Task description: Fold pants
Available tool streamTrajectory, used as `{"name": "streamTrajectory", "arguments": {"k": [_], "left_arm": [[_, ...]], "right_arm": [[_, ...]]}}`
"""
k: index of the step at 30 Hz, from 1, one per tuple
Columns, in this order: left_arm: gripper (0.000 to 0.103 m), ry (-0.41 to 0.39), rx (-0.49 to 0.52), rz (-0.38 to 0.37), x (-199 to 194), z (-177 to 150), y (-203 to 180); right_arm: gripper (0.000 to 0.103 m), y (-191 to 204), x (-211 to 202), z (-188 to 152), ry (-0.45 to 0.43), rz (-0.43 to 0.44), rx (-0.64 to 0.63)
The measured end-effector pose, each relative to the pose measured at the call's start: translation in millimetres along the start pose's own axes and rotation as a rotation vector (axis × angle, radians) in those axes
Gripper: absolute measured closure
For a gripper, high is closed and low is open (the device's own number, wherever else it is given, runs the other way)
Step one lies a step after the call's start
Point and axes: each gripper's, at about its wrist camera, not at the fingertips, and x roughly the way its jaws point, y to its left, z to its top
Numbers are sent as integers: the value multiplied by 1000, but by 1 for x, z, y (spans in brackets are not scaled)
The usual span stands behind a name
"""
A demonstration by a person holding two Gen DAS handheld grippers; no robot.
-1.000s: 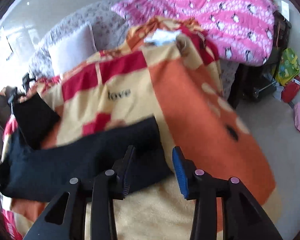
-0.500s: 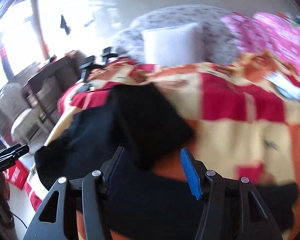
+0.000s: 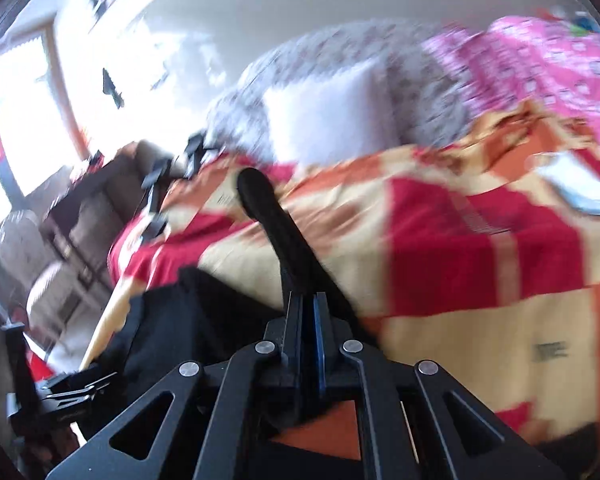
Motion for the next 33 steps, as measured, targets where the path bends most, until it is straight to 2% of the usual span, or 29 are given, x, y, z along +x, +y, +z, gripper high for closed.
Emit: {"name": "streamTrajectory", "arguments": {"k": [2, 4, 5, 6, 7, 9, 10, 11, 12, 14, 16, 18, 21, 25, 26, 29, 31, 32, 33], "left_arm": [[25, -6, -13, -3, 3, 0, 0], [25, 12, -8, 7, 11, 0, -1], [25, 23, -1, 20, 15, -2, -1], [25, 28, 4, 29, 17, -3, -1], [25, 33, 8, 33, 18, -4, -1], [25, 34, 18, 37, 18, -7, -1], [25, 33, 23, 37, 16, -7, -2], [25, 33, 28, 35, 14, -6, -2], [25, 33, 31, 32, 12, -5, -3], [25, 21, 28, 16, 6, 0, -2], [25, 7, 7, 4, 2, 7, 2], [20, 6, -24, -18, 2, 13, 7], [20, 28, -55, -34, 12, 21, 13], [20, 44, -18, 65, 26, 22, 18], [20, 45, -18, 82, 29, 21, 20], [20, 66, -35, 105, 40, 20, 32], [20, 50, -40, 112, 41, 20, 36], [20, 51, -38, 115, 41, 19, 37], [20, 48, -32, 115, 41, 19, 37]], "right_arm": [[99, -36, -21, -3, -29, -49, 66], [99, -66, -26, -8, -22, -92, 123], [99, -81, -24, -13, -2, -111, 151], [92, -93, -17, -21, 35, -133, 173], [90, -107, -7, -32, 105, -172, 201], [85, -116, 2, -45, 163, -193, 242], [84, -114, 1, -50, 159, -172, 242], [79, -110, -2, -52, 152, -163, 234], [65, -99, -6, -52, 146, -157, 208], [52, -77, -14, -50, 141, -132, 146], [51, -47, -15, -46, 137, -34, 92], [45, -16, -7, -41, 163, 65, 23], [45, 42, 27, -34, 182, 131, -132], [43, 102, 89, -22, 227, 183, -316], [40, 115, 103, -21, 248, 187, -366], [39, 144, 146, -26, 321, 188, -473], [40, 152, 168, -32, 350, 149, -522], [42, 154, 176, -35, 364, 130, -539], [60, 154, 182, -37, 379, 132, -535]]}}
